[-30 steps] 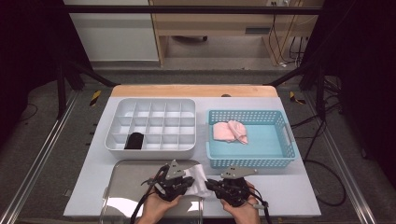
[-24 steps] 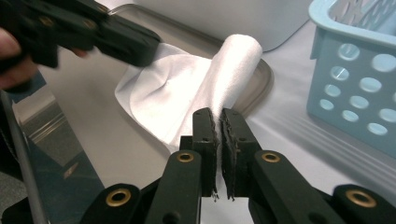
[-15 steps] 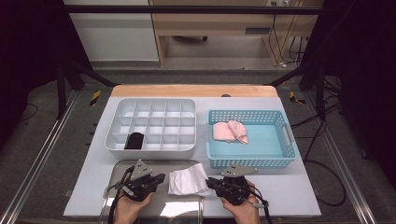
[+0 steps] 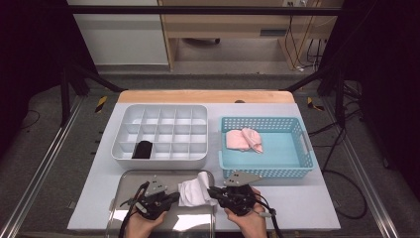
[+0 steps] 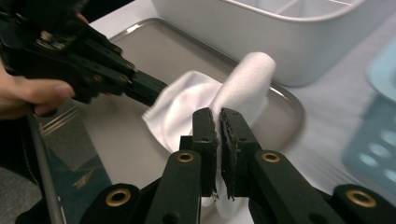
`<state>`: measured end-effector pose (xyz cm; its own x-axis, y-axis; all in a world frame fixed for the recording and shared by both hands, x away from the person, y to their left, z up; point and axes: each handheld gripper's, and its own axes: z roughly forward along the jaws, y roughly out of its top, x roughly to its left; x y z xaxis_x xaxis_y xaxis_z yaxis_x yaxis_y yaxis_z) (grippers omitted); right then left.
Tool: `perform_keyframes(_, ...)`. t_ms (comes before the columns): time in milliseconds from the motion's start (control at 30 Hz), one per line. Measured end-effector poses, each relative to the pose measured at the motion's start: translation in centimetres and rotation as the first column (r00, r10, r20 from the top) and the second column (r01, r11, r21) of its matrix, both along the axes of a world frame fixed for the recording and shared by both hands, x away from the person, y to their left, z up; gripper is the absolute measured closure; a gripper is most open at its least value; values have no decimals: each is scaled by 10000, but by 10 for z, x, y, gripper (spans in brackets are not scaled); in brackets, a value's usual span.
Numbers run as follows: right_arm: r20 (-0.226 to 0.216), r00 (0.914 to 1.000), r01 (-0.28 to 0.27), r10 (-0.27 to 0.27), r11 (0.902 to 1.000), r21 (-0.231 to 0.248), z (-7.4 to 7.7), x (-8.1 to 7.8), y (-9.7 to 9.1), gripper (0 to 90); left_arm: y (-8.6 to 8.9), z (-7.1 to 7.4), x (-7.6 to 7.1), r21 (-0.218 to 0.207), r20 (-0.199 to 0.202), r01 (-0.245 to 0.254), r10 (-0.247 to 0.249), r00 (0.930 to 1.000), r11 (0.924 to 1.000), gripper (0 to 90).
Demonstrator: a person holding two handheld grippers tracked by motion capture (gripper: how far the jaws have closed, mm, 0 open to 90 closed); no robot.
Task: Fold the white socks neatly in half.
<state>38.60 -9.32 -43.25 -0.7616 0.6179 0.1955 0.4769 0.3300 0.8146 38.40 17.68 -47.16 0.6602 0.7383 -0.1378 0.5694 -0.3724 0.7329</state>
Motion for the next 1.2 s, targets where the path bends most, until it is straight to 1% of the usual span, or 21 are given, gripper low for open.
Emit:
perform_keyframes(133,11,9992,-398,398,9992,-84,2,3,18,850,-3,-1,-2,36,-12,180,-180,9998,9998,888)
perform_keyframes(267,-27,9969,-789,789,9965,-269,1,5,35,851,-5,-2,-3,34,9,208,-208,9998,9998,888)
perform_keyframes(333,-66,9959,-902,901,9954,-334,-1,7,42,851,-5,-2,-3,32,-6,222,-222,9998,9997,888)
perform_keyframes(467,-170,9926,-1208,1201,9916,-469,-5,8,52,852,-6,-3,-4,34,-15,256,-256,9997,9997,888)
perform_keyframes(500,-252,9921,-1237,1225,9910,-519,-6,8,54,852,-5,-3,-3,40,-25,267,-267,9996,9996,888)
perform_keyframes(633,-412,9898,-1390,1365,9881,-658,-14,8,59,849,0,0,-1,-138,-6,181,-181,9998,9997,887)
perform_keyframes(700,-491,9888,-1446,1412,9866,-756,-17,8,62,846,7,6,2,-385,148,-80,86,9999,9992,885)
perform_keyframes(733,-402,9885,-1484,1454,9853,-851,-18,8,64,841,10,10,3,-564,236,-186,200,9995,9982,878)
perform_keyframes(767,-451,9882,-1499,1463,9845,-912,-19,8,65,832,13,14,5,-729,342,-260,285,9990,9970,871)
perform_keyframes(800,-400,9880,-1523,1491,9838,-944,-21,9,66,825,16,17,6,-844,429,-324,361,9984,9959,862)
perform_keyframes(867,-463,9877,-1530,1491,9833,-987,-22,9,67,814,20,26,8,-1047,672,-364,436,9968,9938,846)
perform_keyframes(933,-373,9866,-1619,1587,9806,-1105,-23,9,68,796,20,34,11,-1138,1017,-213,330,9943,9933,820)
perform_keyframes(1000,-384,9872,-1582,1548,9812,-1105,-24,8,69,790,17,39,13,-1203,1223,-103,251,9922,9927,786)
perform_keyframes(1067,-357,9871,-1594,1564,9809,-1117,-24,9,69,783,11,42,17,-1173,1352,94,66,9908,9931,738)
perform_keyframes(1167,-350,9872,-1588,1558,9810,-1114,-26,8,70,770,2,42,24,-1061,1413,263,-111,9899,9940,669)
perform_keyframes(1200,-334,9869,-1608,1580,9805,-1128,-27,8,70,764,-3,41,28,-996,1301,305,-174,9913,9946,643)
